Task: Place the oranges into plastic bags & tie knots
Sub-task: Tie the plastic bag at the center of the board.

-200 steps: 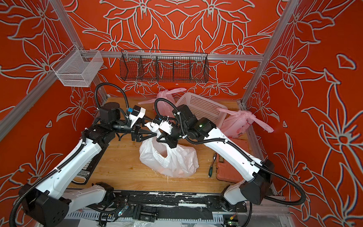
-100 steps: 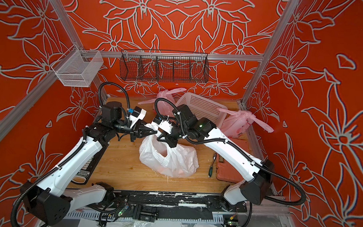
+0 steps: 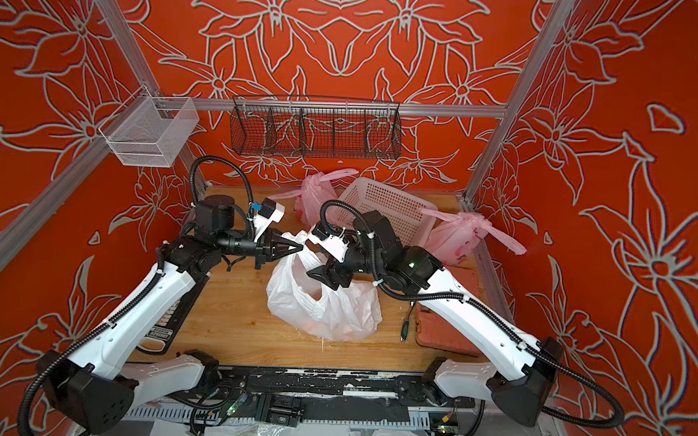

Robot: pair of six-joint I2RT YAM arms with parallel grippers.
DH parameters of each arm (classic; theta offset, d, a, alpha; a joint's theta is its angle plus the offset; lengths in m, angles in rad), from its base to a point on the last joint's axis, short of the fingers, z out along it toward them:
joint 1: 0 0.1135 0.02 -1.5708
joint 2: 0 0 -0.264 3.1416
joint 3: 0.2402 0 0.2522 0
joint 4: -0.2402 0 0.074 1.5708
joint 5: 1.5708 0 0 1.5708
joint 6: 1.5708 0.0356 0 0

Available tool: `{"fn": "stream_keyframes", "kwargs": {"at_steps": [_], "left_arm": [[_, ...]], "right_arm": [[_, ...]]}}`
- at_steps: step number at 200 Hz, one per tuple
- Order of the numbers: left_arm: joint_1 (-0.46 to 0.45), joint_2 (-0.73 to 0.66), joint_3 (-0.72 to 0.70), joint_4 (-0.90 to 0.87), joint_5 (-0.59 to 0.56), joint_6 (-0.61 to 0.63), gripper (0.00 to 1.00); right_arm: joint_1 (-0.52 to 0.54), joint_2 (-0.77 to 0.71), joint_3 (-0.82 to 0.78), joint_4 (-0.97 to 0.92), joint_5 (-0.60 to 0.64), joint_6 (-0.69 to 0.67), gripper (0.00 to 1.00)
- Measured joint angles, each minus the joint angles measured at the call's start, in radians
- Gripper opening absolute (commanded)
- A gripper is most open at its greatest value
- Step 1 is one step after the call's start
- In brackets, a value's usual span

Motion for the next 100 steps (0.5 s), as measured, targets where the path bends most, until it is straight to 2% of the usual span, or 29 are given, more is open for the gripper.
{"fn": "stream_keyframes", "kwargs": {"at_steps": [37,49,64,87,100], "left_arm": [[-0.016,-0.008,0.000,0.001,-0.072,-0.060,0.00],[-0.016,-0.008,0.000,0.002,-0.090,-0.077,0.00],[-0.016,-0.008,0.000,-0.001,-0.108,-0.094,0.00],[-0.016,-0.008,0.002,-0.008,-0.129,-0.114,0.00],[-0.016,-0.008,0.007,-0.021,-0.148,-0.126,0.00]], "right_arm": [[0.000,0.040,-0.017,0.050,0.015,0.004,0.75],[0.000,0.045,-0.050,0.062,0.033,0.008,0.70],[0.000,0.045,-0.091,0.072,0.052,0.021,0.55],[0.000,0.045,-0.125,0.089,0.080,0.034,0.19],[0.000,0.043,-0.131,0.103,0.112,0.045,0.06]]}}
